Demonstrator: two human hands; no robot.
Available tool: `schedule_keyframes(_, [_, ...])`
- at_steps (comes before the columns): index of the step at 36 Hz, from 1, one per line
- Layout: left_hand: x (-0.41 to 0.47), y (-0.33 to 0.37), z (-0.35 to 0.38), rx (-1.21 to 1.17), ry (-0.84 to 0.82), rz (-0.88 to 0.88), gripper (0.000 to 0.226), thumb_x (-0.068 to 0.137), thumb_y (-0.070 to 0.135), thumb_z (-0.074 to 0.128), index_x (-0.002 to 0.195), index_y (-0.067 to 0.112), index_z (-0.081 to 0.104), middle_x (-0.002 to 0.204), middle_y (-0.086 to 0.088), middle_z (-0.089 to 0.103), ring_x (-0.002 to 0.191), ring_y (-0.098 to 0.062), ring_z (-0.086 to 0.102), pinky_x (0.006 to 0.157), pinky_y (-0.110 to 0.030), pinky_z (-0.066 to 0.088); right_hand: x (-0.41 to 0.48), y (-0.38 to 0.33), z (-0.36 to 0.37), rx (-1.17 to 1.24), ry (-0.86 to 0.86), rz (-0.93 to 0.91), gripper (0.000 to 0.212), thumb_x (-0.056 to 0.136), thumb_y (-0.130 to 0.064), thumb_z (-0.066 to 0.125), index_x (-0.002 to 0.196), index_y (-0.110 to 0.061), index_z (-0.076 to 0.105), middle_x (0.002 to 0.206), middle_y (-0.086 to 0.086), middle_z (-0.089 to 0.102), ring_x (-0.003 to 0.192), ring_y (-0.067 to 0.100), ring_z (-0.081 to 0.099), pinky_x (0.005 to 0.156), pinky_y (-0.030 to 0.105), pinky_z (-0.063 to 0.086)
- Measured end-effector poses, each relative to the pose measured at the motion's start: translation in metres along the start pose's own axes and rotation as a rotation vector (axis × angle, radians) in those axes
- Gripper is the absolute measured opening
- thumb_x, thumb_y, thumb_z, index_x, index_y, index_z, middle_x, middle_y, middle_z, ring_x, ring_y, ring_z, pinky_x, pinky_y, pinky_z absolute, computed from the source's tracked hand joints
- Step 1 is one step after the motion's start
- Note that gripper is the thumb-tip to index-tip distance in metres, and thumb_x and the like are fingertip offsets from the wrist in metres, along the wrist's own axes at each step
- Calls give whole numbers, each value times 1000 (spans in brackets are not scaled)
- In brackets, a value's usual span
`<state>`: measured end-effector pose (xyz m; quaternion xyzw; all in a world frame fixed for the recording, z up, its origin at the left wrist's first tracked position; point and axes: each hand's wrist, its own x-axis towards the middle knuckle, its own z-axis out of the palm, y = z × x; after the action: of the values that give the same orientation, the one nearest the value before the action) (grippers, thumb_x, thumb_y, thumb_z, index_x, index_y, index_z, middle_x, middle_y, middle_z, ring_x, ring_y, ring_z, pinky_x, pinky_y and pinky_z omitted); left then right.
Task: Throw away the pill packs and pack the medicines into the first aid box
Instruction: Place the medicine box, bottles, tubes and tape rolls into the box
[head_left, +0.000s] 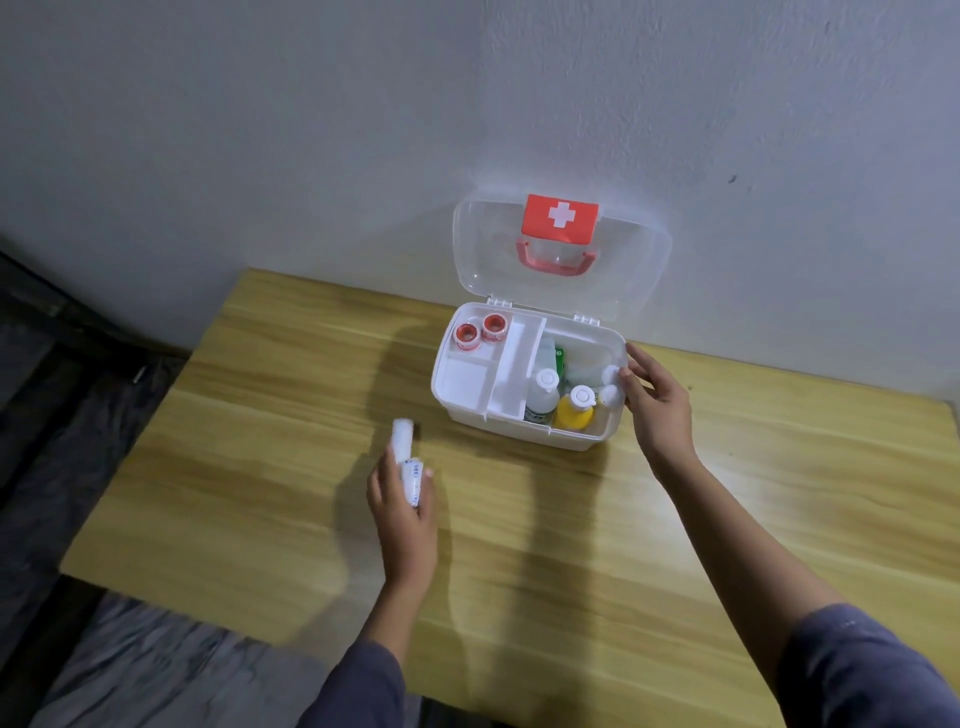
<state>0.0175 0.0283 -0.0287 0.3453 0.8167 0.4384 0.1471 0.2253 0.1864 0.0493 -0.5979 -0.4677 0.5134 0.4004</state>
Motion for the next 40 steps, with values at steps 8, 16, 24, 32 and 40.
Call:
schedule_keyframes(8, [36,65,-10,-139,157,153,53,86,5,62,135,-2,41,122,-23,50,115,-22,44,93,-4,30,-4,-5,1,-4,-4,-19,35,90,-14,55,124,-23,58,125,5,63,101,20,64,96,44,50])
schedule_keyframes(16, [62,95,20,16,-112,302,58,91,15,55,144,12,31,140,-16,37,129,-26,37,104,-25,31,-1,-4,1,10,9,-2,36,89,-13,56,124,-20,58,124,7,63,101,21,64,92,40,52])
schedule_keyframes(24, [70,94,26,193,-181,350,60,91,18,55,144,7,29,142,-20,36,125,-34,37,102,-35,34,0,-2,2,23,10,-8,36,89,-11,57,122,-22,59,123,9,64,98,19,64,88,36,52])
schedule_keyframes(32, [70,95,25,200,-190,356,57,92,21,54,141,1,33,140,-24,37,122,-36,38,101,-40,36,1,0,5,43,38,-1,34,89,-12,56,121,-24,60,120,10,64,101,22,64,88,36,52])
schedule_keyframes(40, [69,107,32,54,-163,379,50,94,20,37,141,1,34,139,-24,38,126,-33,36,103,-35,34,1,0,6,56,51,-4,34,90,-11,55,122,-22,60,125,6,62,101,19,63,87,32,51])
